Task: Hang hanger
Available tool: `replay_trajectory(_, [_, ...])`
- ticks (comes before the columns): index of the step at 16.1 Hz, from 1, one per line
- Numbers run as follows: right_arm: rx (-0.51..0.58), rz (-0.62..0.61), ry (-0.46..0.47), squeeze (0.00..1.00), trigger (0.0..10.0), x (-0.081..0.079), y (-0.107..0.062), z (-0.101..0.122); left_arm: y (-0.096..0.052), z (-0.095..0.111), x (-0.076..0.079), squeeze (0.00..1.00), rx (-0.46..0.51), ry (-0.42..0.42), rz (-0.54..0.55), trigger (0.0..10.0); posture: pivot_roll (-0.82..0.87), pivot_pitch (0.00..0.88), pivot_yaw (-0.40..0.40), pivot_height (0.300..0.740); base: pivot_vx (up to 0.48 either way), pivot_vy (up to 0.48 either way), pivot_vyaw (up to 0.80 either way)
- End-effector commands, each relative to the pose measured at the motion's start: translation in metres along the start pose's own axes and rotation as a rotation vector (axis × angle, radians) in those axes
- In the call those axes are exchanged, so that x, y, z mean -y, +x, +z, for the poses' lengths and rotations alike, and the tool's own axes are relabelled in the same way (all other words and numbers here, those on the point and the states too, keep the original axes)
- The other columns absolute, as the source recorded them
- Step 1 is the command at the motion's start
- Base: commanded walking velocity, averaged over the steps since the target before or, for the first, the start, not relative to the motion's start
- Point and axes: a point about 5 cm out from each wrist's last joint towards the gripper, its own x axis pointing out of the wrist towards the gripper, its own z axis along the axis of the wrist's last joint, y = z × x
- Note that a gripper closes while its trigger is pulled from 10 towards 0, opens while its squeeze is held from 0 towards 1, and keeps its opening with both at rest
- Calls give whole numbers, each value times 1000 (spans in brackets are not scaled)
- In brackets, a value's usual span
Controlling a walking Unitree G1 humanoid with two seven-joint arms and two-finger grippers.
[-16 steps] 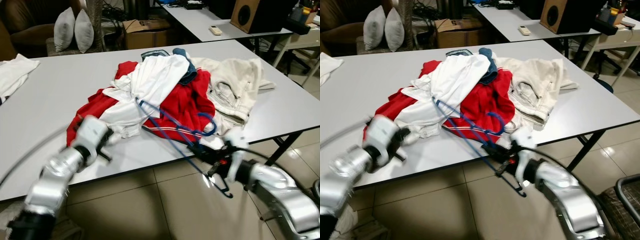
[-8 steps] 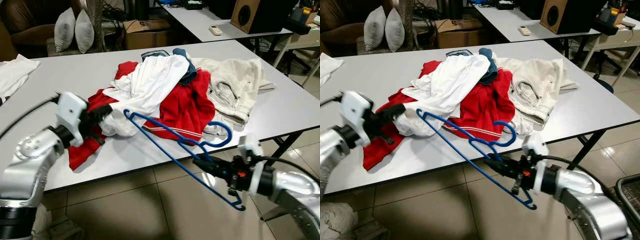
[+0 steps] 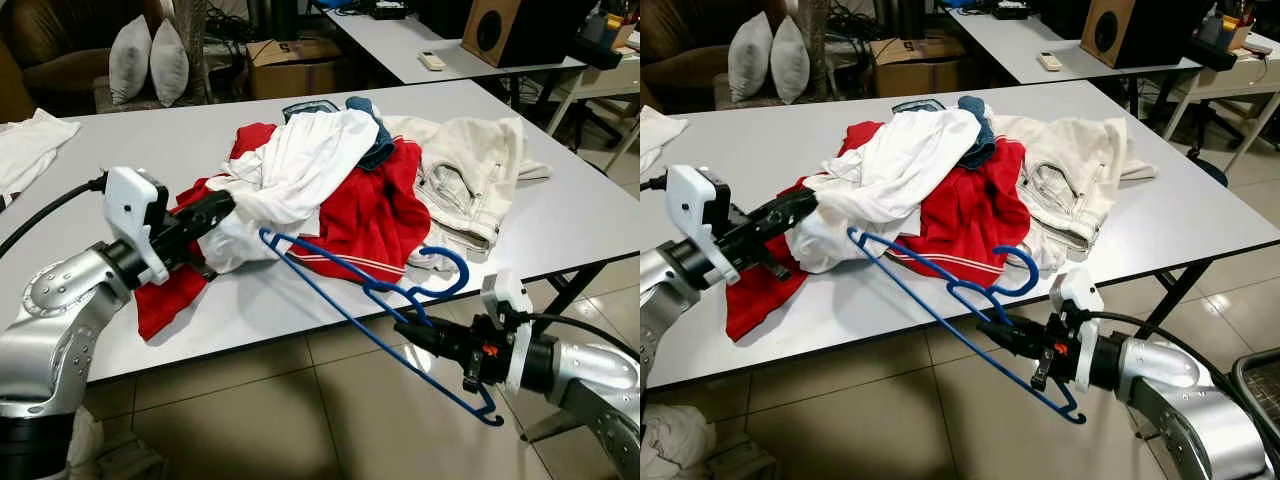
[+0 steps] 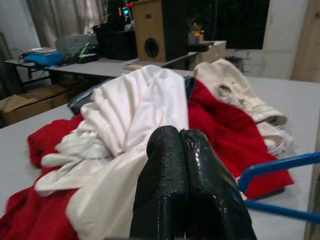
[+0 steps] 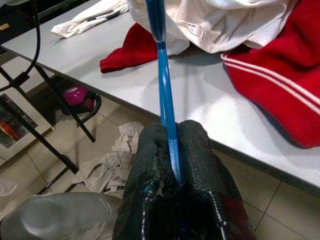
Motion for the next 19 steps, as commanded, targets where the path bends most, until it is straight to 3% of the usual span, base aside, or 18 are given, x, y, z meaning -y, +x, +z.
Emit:
replay_trajectory(1, [-6, -13, -11, 0, 10000, 3, 1, 3, 5, 7, 9, 0, 24, -5, -64, 0, -32, 0, 5, 740, 0, 0, 0])
replay_trajectory(3, [-12, -25, -9, 0, 10000, 9, 9, 2, 7, 6, 24, 0, 12, -36, -150, 0, -33, 0, 3, 740, 0, 0, 0])
replay_trajectory(6, [-11, -78, 17, 0, 10000, 23, 24, -1, 8, 4, 31, 0, -1, -52, -193, 0, -28, 0, -4, 740, 0, 0, 0])
replay_trajectory(9, [3, -26, 43, 0, 10000, 20, 39, -1, 6, 6, 31, 0, -1, -51, -188, 0, -19, 0, -15, 740, 0, 0, 0])
replay_trajectory(11, [-38, -7, 63, 0, 10000, 17, 42, -9, 5, 7, 30, 0, 9, -49, -175, 0, -18, 0, -18, 740, 0, 0, 0])
replay_trajectory(13, [-93, -128, 102, 0, 10000, 30, 43, -24, 5, 12, 29, 0, 41, -59, -174, 0, -18, 0, -18, 740, 0, 0, 0])
replay_trajectory(15, [-52, -234, 164, 0, 10000, 43, 42, -24, 6, 16, 30, 0, 64, -71, -193, 0, -22, 0, -12, 740, 0, 0, 0])
replay_trajectory(19, [-16, -225, 182, 0, 10000, 42, 41, -23, 6, 18, 30, 0, 71, -72, -209, 0, -25, 0, -7, 740, 0, 0, 0])
